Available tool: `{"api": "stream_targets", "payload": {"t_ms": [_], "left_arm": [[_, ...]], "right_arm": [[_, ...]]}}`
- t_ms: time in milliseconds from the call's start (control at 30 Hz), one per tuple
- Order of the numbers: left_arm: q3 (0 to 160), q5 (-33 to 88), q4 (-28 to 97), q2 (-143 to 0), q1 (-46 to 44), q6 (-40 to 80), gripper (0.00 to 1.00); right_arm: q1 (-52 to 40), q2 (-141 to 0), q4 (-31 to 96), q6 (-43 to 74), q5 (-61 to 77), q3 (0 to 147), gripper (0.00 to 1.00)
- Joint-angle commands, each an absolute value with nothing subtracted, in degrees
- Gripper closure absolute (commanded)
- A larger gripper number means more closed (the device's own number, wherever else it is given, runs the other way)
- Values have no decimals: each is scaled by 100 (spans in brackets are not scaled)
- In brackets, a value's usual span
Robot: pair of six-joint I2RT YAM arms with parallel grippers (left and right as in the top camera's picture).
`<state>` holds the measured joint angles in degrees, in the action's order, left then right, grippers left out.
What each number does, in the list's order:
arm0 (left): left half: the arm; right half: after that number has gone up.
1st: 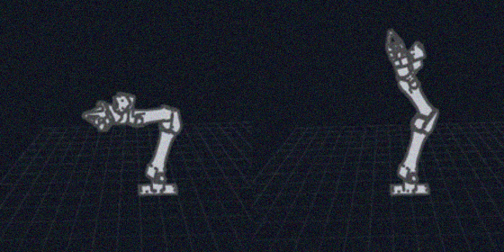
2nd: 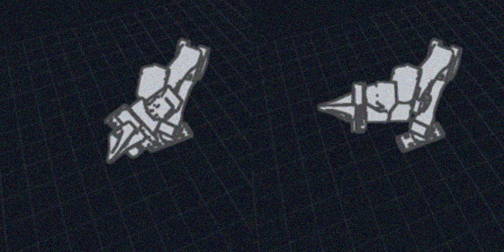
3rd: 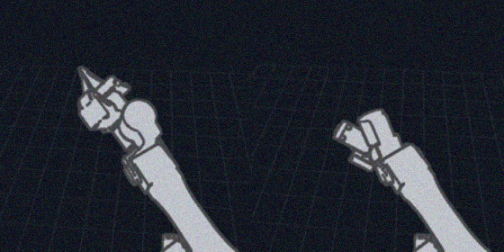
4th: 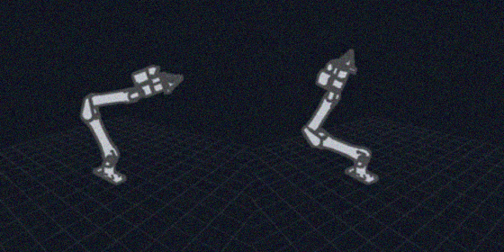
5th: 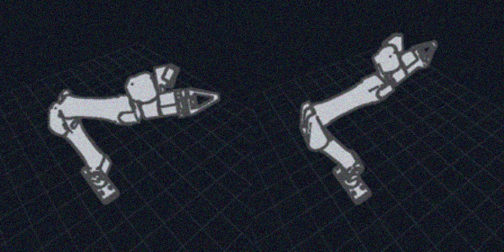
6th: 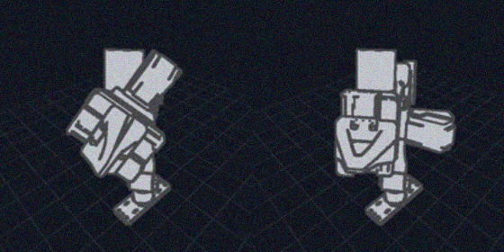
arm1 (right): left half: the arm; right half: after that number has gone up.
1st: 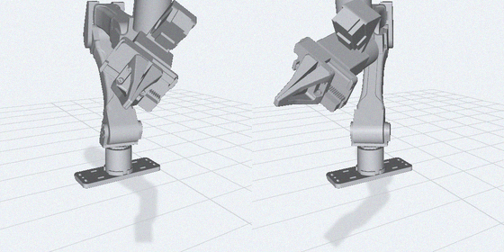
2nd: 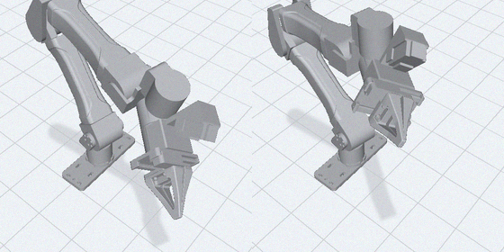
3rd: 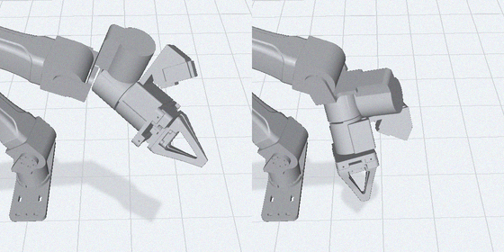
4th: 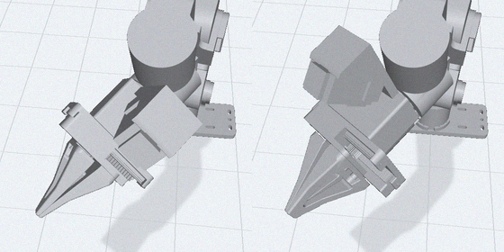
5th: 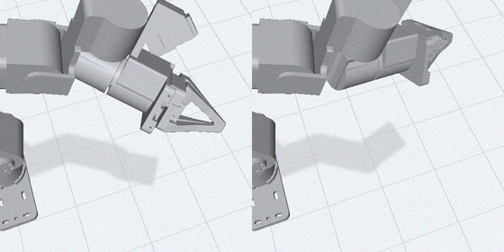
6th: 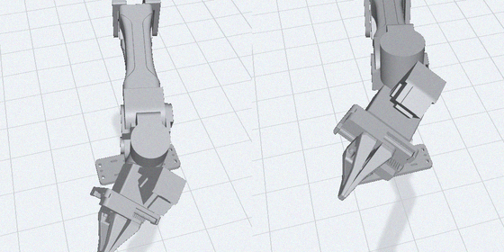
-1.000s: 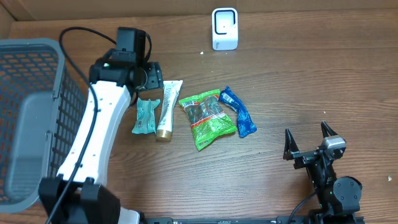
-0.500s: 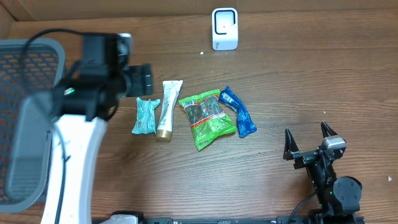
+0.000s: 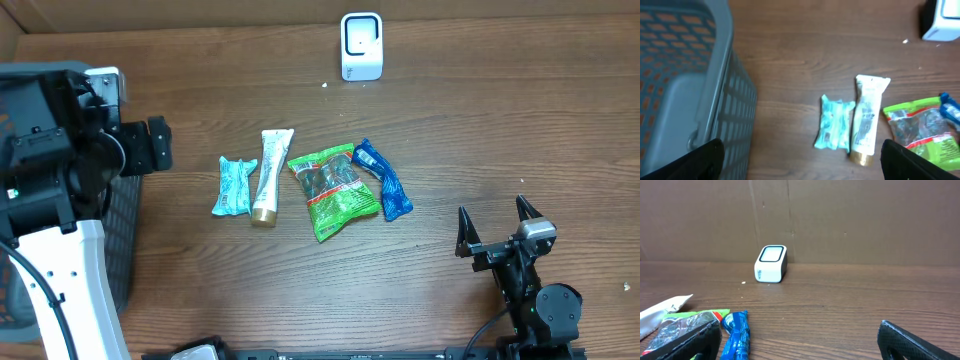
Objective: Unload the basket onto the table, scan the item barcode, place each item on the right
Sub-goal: 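Retract the left gripper to hover beside the basket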
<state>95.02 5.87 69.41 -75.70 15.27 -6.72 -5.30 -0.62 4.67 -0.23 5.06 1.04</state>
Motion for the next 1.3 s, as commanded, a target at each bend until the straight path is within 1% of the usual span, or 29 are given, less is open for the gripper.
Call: {"api": "stream_targets", "payload": {"t_ms": [0, 100, 233, 267, 533, 700, 800, 1267], "left_arm": [[10130, 1055, 6947, -7520, 1549, -943, 9], [10510, 910, 7113, -7520, 1597, -941, 7], [10547, 526, 7190, -7546, 1730, -943, 3], [10547, 515, 7212, -7566, 1734, -943, 0], [10547, 405, 7465, -7609, 1785, -764, 0], [10547, 550, 7494, -7607, 2237, -760, 1], [10547, 847, 7483, -7631, 2462, -1074, 0], [10543, 729, 7520, -7854, 2473, -1181, 0]], "right_arm": [[-556, -16, 438, -19, 454, 45, 0], [-556, -16, 438, -19, 454, 45, 0], [-556, -16, 438, -19, 454, 45, 0], [-556, -16, 438, -19, 454, 45, 0], [-556, -16, 438, -19, 454, 45, 0], [-556, -16, 438, -19, 454, 45, 0], [-556, -16, 438, -19, 454, 45, 0], [-556, -16, 438, -19, 454, 45, 0]]}}
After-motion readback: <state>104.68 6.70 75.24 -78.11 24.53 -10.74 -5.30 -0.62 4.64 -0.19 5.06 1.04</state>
